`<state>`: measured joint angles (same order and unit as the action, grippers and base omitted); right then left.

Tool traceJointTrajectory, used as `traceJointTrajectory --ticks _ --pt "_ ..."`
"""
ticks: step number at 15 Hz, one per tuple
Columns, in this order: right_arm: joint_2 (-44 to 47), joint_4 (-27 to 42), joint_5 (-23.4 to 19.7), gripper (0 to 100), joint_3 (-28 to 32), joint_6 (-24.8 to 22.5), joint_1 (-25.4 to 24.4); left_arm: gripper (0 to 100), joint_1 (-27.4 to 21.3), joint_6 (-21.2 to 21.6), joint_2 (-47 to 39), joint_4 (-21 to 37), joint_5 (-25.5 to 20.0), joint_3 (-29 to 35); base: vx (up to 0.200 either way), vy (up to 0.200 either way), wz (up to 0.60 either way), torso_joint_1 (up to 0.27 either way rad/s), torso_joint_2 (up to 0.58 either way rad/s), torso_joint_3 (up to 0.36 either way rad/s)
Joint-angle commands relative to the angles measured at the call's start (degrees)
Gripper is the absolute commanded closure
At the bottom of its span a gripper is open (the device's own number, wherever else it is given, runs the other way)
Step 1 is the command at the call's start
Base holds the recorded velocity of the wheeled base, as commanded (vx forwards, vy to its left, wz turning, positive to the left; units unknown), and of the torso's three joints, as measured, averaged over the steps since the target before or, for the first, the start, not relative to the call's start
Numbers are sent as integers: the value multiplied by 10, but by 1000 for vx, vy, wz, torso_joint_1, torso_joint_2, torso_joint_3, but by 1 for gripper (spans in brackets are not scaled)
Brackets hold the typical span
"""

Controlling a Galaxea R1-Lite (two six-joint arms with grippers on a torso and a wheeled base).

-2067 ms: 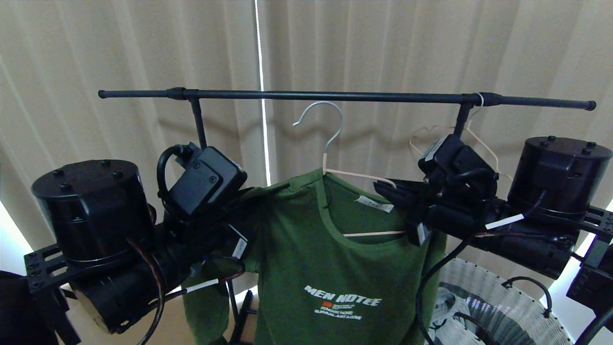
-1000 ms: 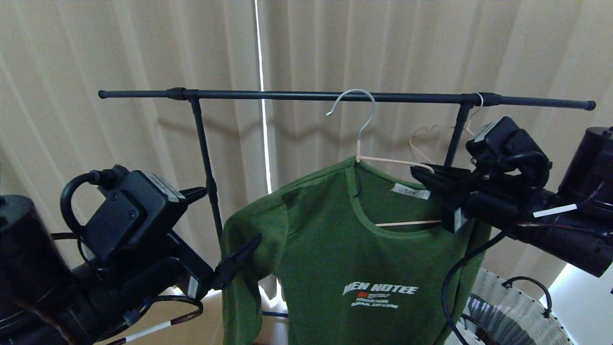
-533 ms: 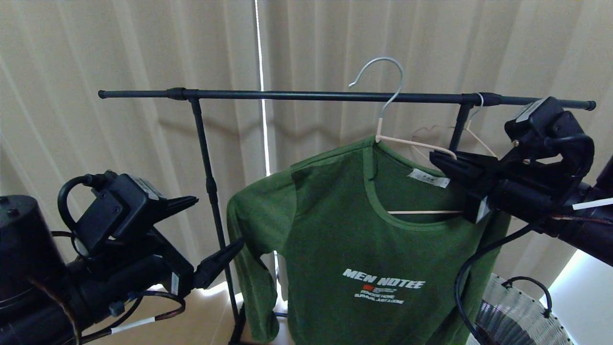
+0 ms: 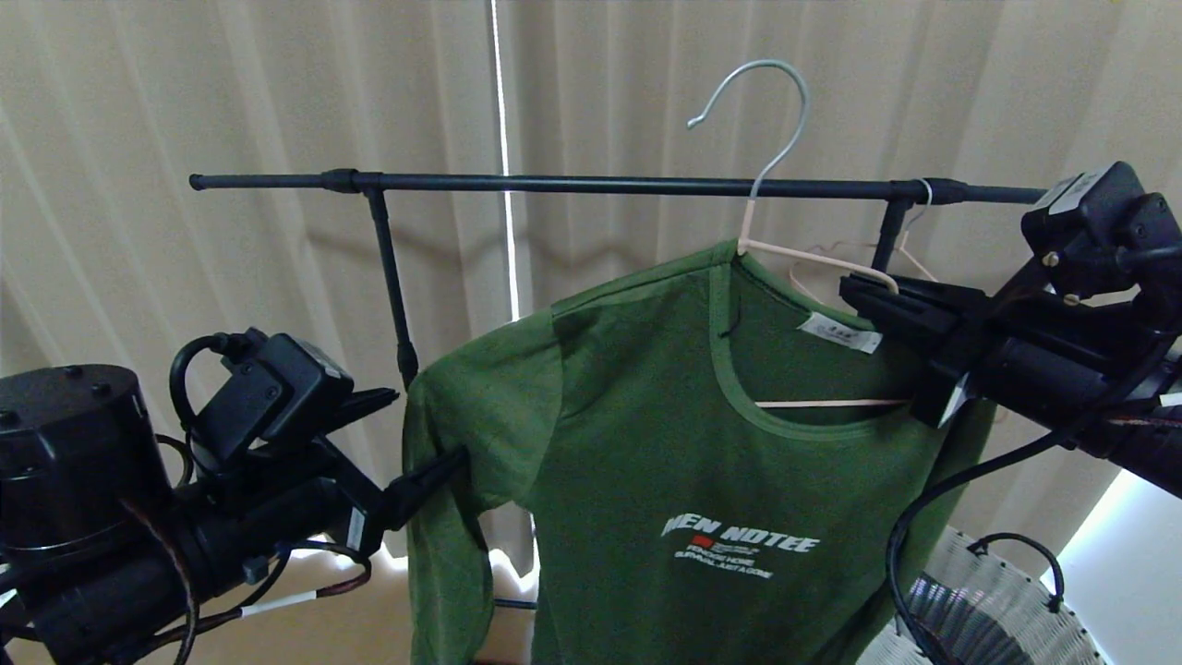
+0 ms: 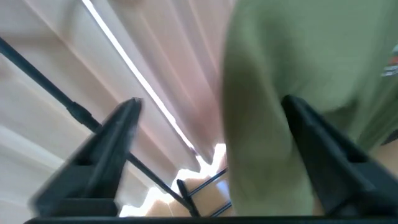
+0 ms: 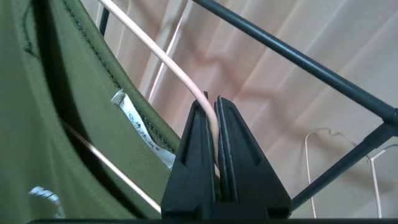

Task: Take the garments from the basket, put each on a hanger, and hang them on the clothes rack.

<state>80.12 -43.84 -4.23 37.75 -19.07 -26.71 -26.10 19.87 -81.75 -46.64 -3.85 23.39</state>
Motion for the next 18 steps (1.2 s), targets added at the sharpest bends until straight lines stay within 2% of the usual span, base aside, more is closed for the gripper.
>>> traceJointTrajectory --ticks 1,6,12,14,15,18 --pt "-1 0 1 100 0 -1 0 100 2 1 -5 0 2 -2 0 0 0 0 0 0" --pt "-3 -1 6 100 -2 -1 51 100 61 10 24 0 1 -42 0 0 0 0 0 0" --pt "-3 -1 11 100 -12 -1 60 100 70 17 38 1 10 -43 0 0 0 0 0 0" --pt "-10 2 23 100 -11 -1 60 100 68 18 49 5 37 -41 0 0 0 0 0 0" --pt "-12 2 23 100 -11 -1 60 0 68 18 50 5 38 -40 0 0 0 0 0 0" --pt "-10 4 24 100 -10 -2 60 0 68 15 59 4 35 -41 0 0 0 0 0 0"
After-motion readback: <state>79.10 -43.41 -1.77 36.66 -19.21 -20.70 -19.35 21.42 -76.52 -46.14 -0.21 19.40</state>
